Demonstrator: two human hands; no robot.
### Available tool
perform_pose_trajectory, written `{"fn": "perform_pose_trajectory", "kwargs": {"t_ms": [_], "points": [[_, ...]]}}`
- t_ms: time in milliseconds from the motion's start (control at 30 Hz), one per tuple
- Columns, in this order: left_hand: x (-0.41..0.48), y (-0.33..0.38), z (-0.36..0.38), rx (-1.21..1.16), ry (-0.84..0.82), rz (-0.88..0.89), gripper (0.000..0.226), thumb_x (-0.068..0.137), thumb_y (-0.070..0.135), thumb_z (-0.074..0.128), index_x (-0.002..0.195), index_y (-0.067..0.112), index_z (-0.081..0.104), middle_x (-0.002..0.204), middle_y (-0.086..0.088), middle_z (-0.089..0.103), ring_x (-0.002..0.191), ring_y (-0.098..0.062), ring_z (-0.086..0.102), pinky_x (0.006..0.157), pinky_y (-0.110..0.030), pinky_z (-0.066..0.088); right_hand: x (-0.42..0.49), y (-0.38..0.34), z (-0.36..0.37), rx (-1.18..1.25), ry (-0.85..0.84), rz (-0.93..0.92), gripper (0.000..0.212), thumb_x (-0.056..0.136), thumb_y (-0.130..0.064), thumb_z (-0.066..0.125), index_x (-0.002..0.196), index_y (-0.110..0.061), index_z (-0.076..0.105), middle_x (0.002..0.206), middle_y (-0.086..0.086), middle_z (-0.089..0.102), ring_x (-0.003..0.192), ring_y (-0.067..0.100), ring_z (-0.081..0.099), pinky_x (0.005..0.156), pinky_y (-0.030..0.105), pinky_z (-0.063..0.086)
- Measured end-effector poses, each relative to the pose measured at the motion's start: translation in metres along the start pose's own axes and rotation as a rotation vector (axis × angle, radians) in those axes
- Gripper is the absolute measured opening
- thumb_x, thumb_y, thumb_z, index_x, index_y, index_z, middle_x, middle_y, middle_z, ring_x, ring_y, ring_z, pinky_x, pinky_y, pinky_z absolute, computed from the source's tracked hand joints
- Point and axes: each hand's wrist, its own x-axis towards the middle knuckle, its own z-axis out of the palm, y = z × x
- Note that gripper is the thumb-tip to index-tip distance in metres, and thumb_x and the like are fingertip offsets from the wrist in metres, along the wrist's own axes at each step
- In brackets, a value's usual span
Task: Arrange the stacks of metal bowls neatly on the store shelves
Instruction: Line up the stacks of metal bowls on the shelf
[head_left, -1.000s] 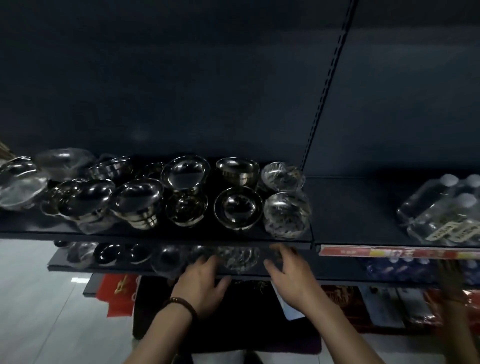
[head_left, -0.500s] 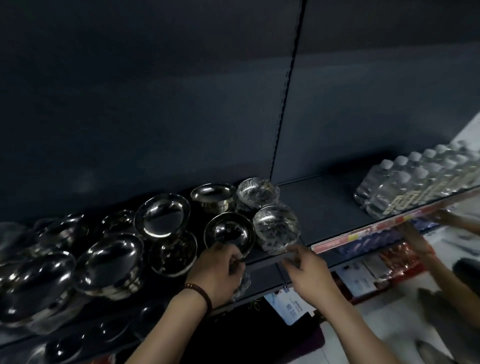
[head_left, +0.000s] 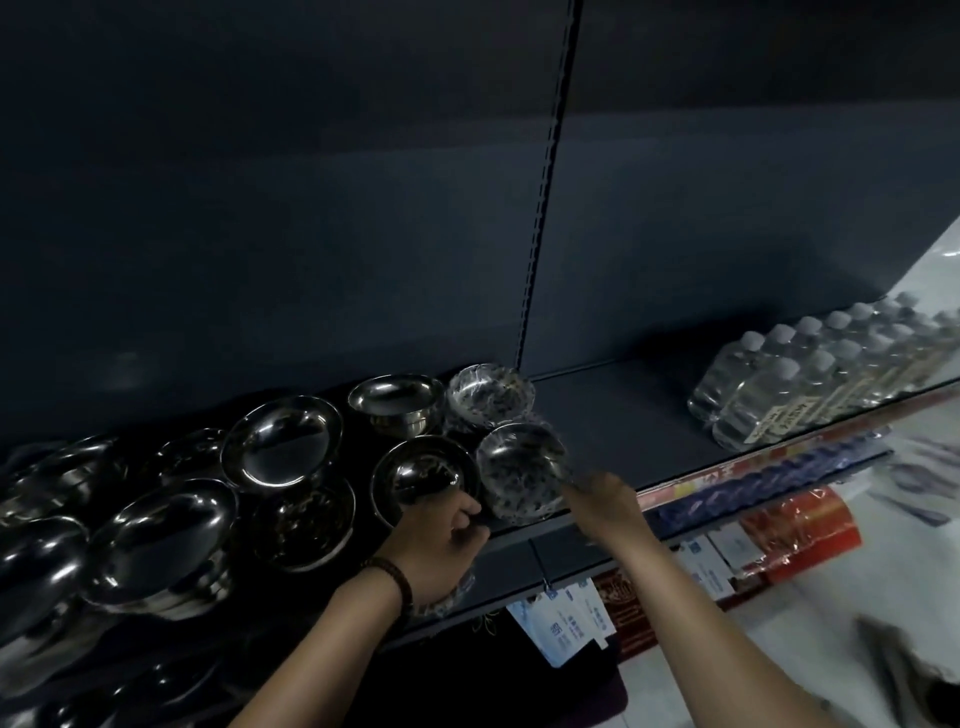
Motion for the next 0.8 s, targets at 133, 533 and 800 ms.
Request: {"fn": "perform_pose_trajectory", "kwargs": {"t_ms": [133, 533, 800], "points": [[0.01, 0.012, 0.015, -0.051, -0.041, -0.09, 0.039, 0.098, 0.042, 0.064, 0.133, 0.026, 0.061, 0.122, 0.008, 0.067, 0.111, -0.004, 0.062, 0.093, -0.018, 0.047, 0.031, 0.004, -0.001, 0.163, -0.033, 0.047, 0.058, 0.088, -0.059, 0.069, 0.088, -0.002, 0.079, 0.076, 0.016, 0.079, 0.063, 0.027, 0.078, 0.064, 0.046, 0.067], [0.035, 0.032, 0.043, -0.159, 0.078, -0.194, 0.022, 0.097, 0.039, 0.065, 0.115, 0.029, 0.06, 0.092, 0.016, 0.075, 0.096, 0.001, 0.068, 0.078, -0.017, 0.048, 0.053, 0.021, -0.011, 0.052, -0.013, -0.016, 0.04, 0.091, -0.027, 0.063, 0.057, -0.006, 0.062, 0.059, 0.007, 0.07, 0.056, 0.02, 0.07, 0.049, 0.027, 0.057], [0.035, 0.061, 0.041, -0.542, 0.203, -0.109, 0.041, 0.098, 0.045, 0.064, 0.136, 0.038, 0.05, 0.119, 0.017, 0.068, 0.098, -0.012, 0.075, 0.089, -0.038, 0.062, 0.056, 0.008, -0.052, 0.054, 0.065, -0.053, 0.041, 0.098, -0.021, 0.061, 0.066, 0.005, 0.065, 0.058, 0.007, 0.062, 0.052, 0.015, 0.056, 0.037, 0.014, 0.036]]}}
